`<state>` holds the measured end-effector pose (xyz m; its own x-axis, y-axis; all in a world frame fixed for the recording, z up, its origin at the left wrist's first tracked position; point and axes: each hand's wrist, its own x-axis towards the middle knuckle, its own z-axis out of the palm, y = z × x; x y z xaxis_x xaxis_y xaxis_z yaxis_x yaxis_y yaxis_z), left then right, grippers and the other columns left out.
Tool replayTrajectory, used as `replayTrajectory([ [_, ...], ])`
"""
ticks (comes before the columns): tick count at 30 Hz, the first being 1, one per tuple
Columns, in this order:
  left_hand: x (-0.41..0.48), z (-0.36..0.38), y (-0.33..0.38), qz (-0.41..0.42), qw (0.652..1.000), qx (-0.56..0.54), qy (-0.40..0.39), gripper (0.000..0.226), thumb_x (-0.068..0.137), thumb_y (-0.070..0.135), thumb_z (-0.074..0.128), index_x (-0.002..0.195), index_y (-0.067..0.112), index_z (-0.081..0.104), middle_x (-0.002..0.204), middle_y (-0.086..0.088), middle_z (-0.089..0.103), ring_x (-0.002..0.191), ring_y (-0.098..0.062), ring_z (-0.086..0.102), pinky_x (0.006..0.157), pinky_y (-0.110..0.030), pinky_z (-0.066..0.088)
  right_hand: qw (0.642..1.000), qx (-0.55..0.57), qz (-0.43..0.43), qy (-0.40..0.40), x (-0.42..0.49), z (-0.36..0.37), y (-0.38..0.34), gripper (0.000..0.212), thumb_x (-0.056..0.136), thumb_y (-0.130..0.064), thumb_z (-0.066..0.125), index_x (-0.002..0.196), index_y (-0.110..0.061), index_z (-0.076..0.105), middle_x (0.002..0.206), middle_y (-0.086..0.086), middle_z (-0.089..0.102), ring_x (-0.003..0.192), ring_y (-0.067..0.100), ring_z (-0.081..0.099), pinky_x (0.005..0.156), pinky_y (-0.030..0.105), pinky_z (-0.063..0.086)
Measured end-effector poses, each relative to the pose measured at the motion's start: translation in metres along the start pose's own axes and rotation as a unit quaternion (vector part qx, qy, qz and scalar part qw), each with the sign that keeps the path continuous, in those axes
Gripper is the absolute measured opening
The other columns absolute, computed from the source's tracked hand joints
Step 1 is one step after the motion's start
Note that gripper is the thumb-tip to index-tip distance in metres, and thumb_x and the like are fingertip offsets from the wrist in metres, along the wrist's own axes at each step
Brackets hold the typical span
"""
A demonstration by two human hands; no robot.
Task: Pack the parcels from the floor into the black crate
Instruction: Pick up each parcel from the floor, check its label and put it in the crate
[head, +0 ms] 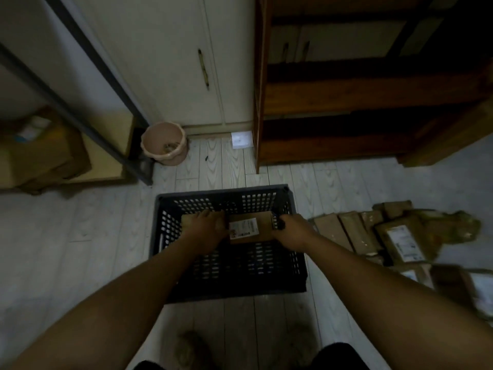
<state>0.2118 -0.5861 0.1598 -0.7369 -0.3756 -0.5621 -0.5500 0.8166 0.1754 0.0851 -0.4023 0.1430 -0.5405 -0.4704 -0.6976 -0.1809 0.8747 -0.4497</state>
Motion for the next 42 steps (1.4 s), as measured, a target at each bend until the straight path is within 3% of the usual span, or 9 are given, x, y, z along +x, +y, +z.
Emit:
replayTrajectory([
  [3,-0.072,-0.064,0.020,-0.009,1.000,-0.022,0.006,0.057,0.096,0.036,0.047,0.145,0.012,0.031,0.151,-0.011,0.032,0.139,-0.026,0.028,0.112,-0.033,0.022,1.000,-0.004,-0.002,0.019,-0.079,-0.050,-0.021,0.026,0.090,-0.034,0.055,0.068,-0.021,0.050,0.085,0.004,0.058,0.082,0.021,0.058,0.069,0.027,0.048],
  [5,-0.115,-0.097,0.029,-0.027,0.998,-0.060,0.009,0.060,0.092,0.035,0.055,0.144,0.012,0.034,0.150,-0.011,0.033,0.138,-0.027,0.030,0.113,-0.034,0.024,1.000,-0.001,-0.007,0.022,-0.131,-0.078,-0.034,0.024,0.089,-0.039,0.054,0.094,-0.016,0.059,0.108,0.011,0.058,0.097,0.026,0.058,0.081,0.031,0.051],
  [7,-0.152,-0.126,0.040,-0.014,0.997,-0.078,0.017,0.061,0.087,0.038,0.060,0.141,0.017,0.040,0.145,-0.010,0.041,0.132,-0.027,0.039,0.111,-0.039,0.032,0.999,-0.023,-0.015,0.029,-0.180,-0.104,-0.045,0.044,0.092,-0.036,0.053,0.129,-0.013,0.050,0.132,0.015,0.047,0.116,0.030,0.051,0.093,0.031,0.044],
  [9,-0.186,-0.151,0.055,0.000,0.994,-0.101,0.031,0.060,0.086,0.041,0.061,0.139,0.020,0.042,0.138,-0.010,0.047,0.128,-0.028,0.044,0.108,-0.041,0.037,0.998,-0.042,-0.021,0.047,-0.227,-0.126,-0.053,0.054,0.095,-0.034,0.052,0.141,-0.010,0.039,0.144,0.016,0.038,0.127,0.031,0.044,0.100,0.031,0.039],
  [11,-0.215,-0.171,0.075,0.001,0.994,-0.106,0.031,0.070,0.088,0.045,0.057,0.146,0.017,0.030,0.150,-0.013,0.032,0.137,-0.031,0.031,0.113,-0.041,0.029,0.996,-0.044,-0.023,0.077,-0.267,-0.144,-0.056,0.064,0.094,-0.039,0.053,0.147,-0.010,0.030,0.152,0.014,0.030,0.135,0.030,0.037,0.107,0.034,0.035],
  [14,-0.247,-0.191,0.105,0.039,0.992,-0.114,0.033,0.078,0.089,0.051,0.053,0.150,0.019,0.017,0.158,-0.009,0.013,0.145,-0.028,0.014,0.118,-0.040,0.018,0.990,-0.034,0.003,0.137,-0.326,-0.160,-0.046,0.066,0.094,-0.042,0.053,0.149,-0.015,0.028,0.155,0.010,0.027,0.136,0.030,0.036,0.109,0.035,0.034],
  [21,-0.325,-0.210,0.197,0.175,0.979,-0.093,0.054,0.075,0.088,0.052,0.053,0.149,0.027,0.019,0.158,-0.006,0.014,0.142,-0.028,0.023,0.116,-0.042,0.023,0.974,0.017,0.064,0.215,-0.456,-0.171,0.013,0.062,0.095,-0.036,0.053,0.149,-0.016,0.028,0.151,0.009,0.035,0.127,0.026,0.047,0.099,0.033,0.040],
  [26,-0.374,-0.210,0.270,0.244,0.966,-0.076,0.050,0.072,0.090,0.049,0.052,0.149,0.025,0.019,0.159,-0.007,0.012,0.146,-0.026,0.011,0.118,-0.041,0.016,0.966,0.012,0.097,0.239,-0.528,-0.179,0.071,0.062,0.095,-0.040,0.050,0.149,-0.015,0.029,0.149,0.010,0.039,0.124,0.024,0.048,0.097,0.033,0.040],
  [42,-0.452,-0.099,0.565,0.302,0.948,-0.090,-0.033,0.074,0.090,0.047,0.054,0.150,0.024,0.018,0.159,-0.004,0.011,0.145,-0.028,0.016,0.117,-0.043,0.021,0.951,0.038,0.145,0.271,-0.677,-0.232,0.345,0.066,0.092,-0.045,0.053,0.149,-0.020,0.029,0.155,0.006,0.028,0.140,0.026,0.032,0.112,0.036,0.029],
])
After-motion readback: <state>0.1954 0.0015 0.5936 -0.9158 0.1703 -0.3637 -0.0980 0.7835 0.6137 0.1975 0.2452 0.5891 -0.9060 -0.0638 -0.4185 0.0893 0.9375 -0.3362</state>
